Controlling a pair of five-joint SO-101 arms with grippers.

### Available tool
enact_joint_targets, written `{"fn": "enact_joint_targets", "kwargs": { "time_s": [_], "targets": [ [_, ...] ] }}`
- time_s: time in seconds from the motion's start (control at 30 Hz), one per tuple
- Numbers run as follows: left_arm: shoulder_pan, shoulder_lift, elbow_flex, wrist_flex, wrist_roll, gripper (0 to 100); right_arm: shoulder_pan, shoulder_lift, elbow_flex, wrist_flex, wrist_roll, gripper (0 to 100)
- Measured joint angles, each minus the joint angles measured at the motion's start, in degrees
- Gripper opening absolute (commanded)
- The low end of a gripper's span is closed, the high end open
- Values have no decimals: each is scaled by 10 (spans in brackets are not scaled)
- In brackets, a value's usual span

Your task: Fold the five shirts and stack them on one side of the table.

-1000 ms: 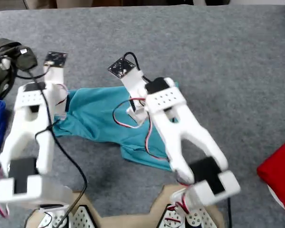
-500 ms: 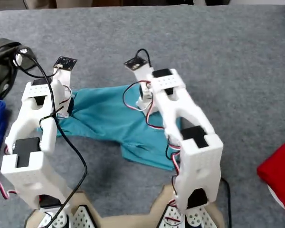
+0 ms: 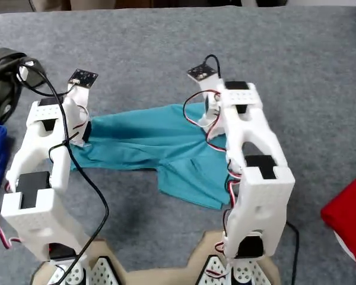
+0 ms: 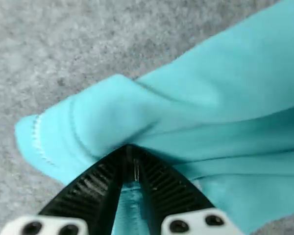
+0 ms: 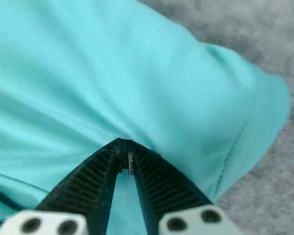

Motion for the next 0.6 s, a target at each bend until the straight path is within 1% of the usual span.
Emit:
{"fn": "enact_joint_targets", "kwargs": {
  "time_s": [0.1,0.2,0.37,0.47,0.6],
  "targets": [
    [0,0,-24,2,-1,20,1,2,-15,21,2,9],
    [0,0,-53,20,-1,20,-11,5,-55,86,2,9],
    [0,0,-125,103,-1,20,-85,5,-180,242,4,17],
    [0,0,-150,137,-1,20,-129,5,-267,324,23,24],
    [0,0,-171,200,-1,20,-162,-3,-295,348,50,24]
  ]
}}
